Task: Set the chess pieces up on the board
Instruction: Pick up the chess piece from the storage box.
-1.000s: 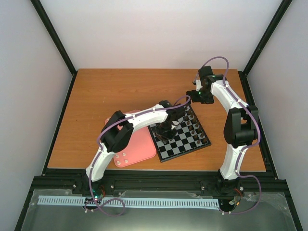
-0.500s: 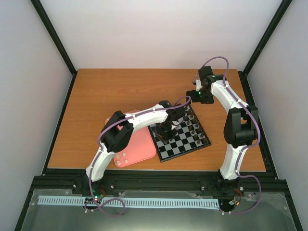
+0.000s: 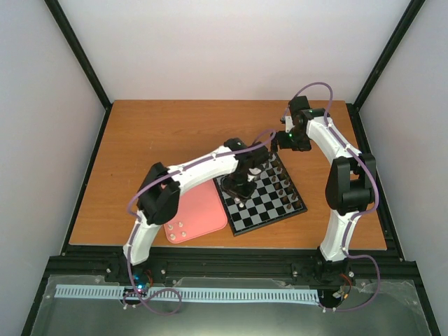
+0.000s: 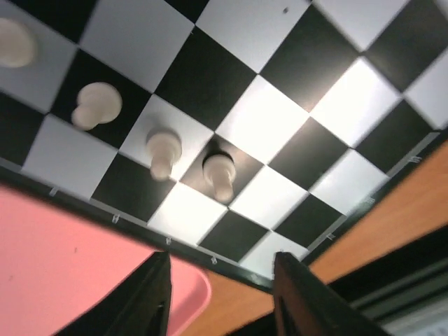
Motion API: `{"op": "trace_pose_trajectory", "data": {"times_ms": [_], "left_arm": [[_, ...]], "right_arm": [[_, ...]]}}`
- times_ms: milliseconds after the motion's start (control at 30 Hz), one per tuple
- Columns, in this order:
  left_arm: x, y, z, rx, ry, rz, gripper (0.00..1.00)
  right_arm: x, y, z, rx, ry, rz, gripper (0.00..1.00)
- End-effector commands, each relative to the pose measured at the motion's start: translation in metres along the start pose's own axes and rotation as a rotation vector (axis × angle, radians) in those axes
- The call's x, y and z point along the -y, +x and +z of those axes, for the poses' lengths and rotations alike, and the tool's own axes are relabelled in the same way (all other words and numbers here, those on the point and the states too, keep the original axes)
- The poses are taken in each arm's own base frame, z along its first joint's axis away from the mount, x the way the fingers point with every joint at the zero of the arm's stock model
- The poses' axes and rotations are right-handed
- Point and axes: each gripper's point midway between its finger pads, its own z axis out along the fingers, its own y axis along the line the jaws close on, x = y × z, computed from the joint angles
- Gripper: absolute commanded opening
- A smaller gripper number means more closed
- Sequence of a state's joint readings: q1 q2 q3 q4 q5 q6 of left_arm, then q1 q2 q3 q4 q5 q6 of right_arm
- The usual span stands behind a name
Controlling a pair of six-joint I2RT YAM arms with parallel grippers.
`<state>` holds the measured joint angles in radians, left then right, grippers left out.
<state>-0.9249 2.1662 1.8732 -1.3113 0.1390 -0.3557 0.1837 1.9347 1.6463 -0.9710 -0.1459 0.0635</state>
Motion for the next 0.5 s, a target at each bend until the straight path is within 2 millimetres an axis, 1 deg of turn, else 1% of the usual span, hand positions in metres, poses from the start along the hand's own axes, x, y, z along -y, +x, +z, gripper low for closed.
{"op": "trace_pose_trajectory", "data": {"times_ms": [0,100,200,233,267,300,333,433,467], "left_arm": [[0.003,0.007,-0.075,0.147,0.022,0.024,0.48],[-0.008,0.020,-0.092,0.172,0.025,-0.013,0.66],[-0.030,0.036,-0.095,0.182,0.031,-0.083,0.84],[-0.040,0.042,-0.093,0.179,0.034,-0.116,0.87],[-0.052,0.049,-0.090,0.173,0.038,-0.158,0.94],[-0.067,0.061,-0.080,0.147,0.033,-0.204,0.96],[-0.079,0.068,-0.077,0.145,0.038,-0.255,0.98],[-0.117,0.095,-0.063,0.126,0.044,-0.414,0.97],[-0.125,0.104,-0.055,0.113,0.034,-0.448,0.95]], "right_arm": [[0.002,-0.006,-0.014,0.039,0.007,-0.013,1.00],[0.002,-0.005,-0.015,0.039,0.008,-0.013,1.00],[0.002,-0.006,-0.014,0.039,0.007,-0.012,1.00],[0.002,-0.007,-0.015,0.040,0.006,-0.011,1.00],[0.002,-0.007,-0.015,0.039,0.006,-0.010,1.00],[0.001,-0.008,-0.015,0.039,0.005,-0.009,1.00],[0.001,-0.009,-0.015,0.041,0.006,-0.009,1.00],[0.002,-0.010,-0.014,0.039,0.007,-0.009,1.00],[0.002,-0.009,-0.014,0.037,0.007,-0.009,1.00]]}}
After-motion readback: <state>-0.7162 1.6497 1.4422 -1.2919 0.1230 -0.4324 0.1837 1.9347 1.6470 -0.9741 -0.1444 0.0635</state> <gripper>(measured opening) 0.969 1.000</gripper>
